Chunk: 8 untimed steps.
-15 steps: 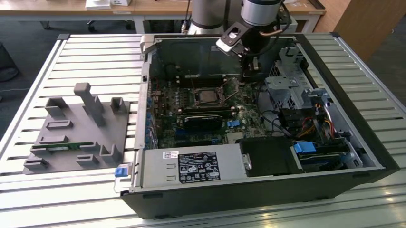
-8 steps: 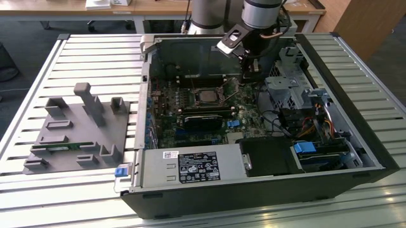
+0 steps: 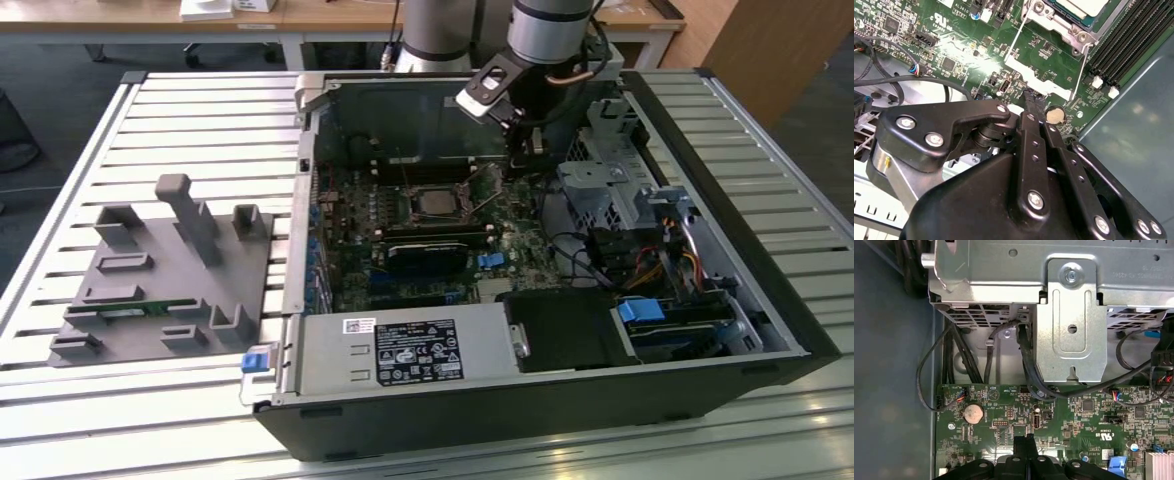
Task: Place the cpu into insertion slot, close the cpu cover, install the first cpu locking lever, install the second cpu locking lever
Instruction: 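Close the cpu cover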
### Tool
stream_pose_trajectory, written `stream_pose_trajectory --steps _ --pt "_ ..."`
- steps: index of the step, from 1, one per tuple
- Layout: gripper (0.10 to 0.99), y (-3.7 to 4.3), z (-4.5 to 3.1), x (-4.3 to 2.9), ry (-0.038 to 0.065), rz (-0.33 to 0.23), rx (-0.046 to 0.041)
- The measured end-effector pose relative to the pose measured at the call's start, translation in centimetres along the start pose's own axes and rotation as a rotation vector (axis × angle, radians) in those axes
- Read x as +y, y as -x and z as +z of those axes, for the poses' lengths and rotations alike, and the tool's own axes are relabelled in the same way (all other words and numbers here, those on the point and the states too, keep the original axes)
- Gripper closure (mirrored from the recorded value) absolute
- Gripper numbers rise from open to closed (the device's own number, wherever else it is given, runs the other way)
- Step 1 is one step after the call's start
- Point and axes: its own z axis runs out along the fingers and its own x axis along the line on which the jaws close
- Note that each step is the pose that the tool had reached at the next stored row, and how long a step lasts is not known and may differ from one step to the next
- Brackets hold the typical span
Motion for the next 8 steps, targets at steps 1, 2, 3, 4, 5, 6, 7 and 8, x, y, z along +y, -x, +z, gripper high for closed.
stream_pose_trajectory --steps 1,2,3,4,5,6,7,8 --pt "0.98 0.0 0.01 0.0 0.0 0.0 0.0001" --pt "0.98 0.0 0.01 0.0 0.0 0.0 0.0002" --pt "0.98 0.0 0.01 -0.02 0.0 0.0 0.0002" --pt "0.98 0.0 0.02 -0.05 0.0 0.0 0.0005" --pt "0.98 0.0 0.02 -0.09 0.0 0.0 0.0006" --pt "0.98 0.0 0.01 -0.15 0.0 0.0 0.0006" --pt "0.98 0.0 0.01 -0.22 0.0 0.0 0.0006" --pt "0.98 0.0 0.01 -0.3 0.0 0.0 0.0006"
